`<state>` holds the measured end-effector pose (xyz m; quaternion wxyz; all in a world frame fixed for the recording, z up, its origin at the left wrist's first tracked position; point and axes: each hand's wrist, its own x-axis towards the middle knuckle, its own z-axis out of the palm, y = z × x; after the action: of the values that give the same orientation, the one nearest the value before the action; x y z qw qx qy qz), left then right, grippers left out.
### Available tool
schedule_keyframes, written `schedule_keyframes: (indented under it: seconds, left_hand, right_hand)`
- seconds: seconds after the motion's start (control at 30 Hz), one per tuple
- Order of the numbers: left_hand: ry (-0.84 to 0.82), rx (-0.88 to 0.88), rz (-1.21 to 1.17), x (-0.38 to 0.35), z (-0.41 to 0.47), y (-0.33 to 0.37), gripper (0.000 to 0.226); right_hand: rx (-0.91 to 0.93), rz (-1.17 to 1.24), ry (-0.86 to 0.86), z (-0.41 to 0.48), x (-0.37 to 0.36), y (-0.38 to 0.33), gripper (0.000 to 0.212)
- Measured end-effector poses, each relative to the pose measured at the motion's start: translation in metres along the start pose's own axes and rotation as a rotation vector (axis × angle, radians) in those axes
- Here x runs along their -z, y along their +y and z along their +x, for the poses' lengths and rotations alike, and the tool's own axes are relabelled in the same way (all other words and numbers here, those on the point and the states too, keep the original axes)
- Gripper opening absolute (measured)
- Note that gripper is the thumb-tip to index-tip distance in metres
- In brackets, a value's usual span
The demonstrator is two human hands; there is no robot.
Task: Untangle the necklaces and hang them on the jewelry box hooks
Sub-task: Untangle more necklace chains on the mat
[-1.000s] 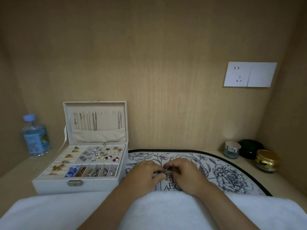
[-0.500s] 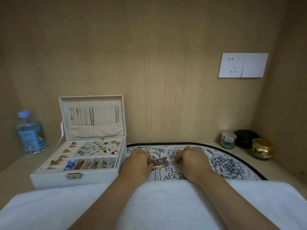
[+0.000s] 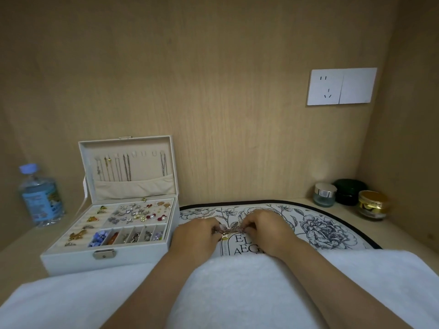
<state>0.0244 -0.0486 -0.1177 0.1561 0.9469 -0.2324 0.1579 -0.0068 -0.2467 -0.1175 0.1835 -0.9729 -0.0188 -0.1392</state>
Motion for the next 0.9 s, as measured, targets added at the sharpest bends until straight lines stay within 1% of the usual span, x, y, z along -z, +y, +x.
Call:
schedule_keyframes:
  seconds: [0.13,0.2,0.27,0.33,0.4,0.47,0.5,0.57,0.6,0.7,0.77,0.83,0.9]
  left_hand:
    - [0.014,0.037,0.135,0.003,0.003,-0.002,0.022]
    - [0.061,0.023,0.180,0.001,0.004,-0.003,0.026]
    - [0.143,-0.017,0.153,-0.005,0.007,0.000,0.034]
    - [0.188,-0.094,0.074,-0.011,0.011,0.004,0.034]
    - [0.131,-0.172,0.055,-0.016,0.016,0.008,0.028]
    - [0.027,-0.181,-0.021,-0.019,0.019,0.009,0.021]
    - [0.003,-0.163,-0.086,-0.020,0.019,0.008,0.016]
    - [0.033,-0.118,-0.223,-0.021,0.019,0.006,0.006]
    - [0.038,-0.067,-0.316,-0.020,0.019,0.007,0.007]
    - [-0.002,0.155,-0.728,-0.012,0.016,0.008,0.010]
    - [-0.031,0.231,-0.967,-0.006,0.016,0.008,0.012]
    - [-0.046,0.252,-1.059,-0.001,0.015,0.009,0.014]
    - [-0.047,0.243,-1.042,0.003,0.013,0.012,0.015]
  right_hand:
    - [-0.085,-0.095,0.008,0.002,0.005,0.012,0.024]
    - [-0.071,-0.133,0.034,0.001,0.004,0.014,0.026]
    - [-0.013,-0.127,0.066,-0.001,-0.001,0.011,0.025]
    - [0.010,-0.105,0.099,0.000,-0.002,0.004,0.022]
    - [-0.007,-0.108,0.090,0.003,-0.002,0.000,0.023]
    - [-0.036,-0.073,0.048,0.005,-0.001,0.000,0.017]
    - [-0.046,-0.028,0.035,0.006,-0.002,0.002,0.015]
    - [-0.067,0.115,0.020,0.005,-0.004,0.004,0.015]
    - [-0.078,0.198,0.016,0.005,-0.004,0.005,0.016]
    - [-0.102,0.497,0.033,0.005,-0.001,0.001,0.022]
    - [-0.136,0.782,0.045,0.006,0.001,-0.006,0.023]
    - [-0.191,1.003,0.016,0.006,0.003,-0.012,0.023]
    - [-0.237,1.143,-0.040,0.005,0.003,-0.019,0.023]
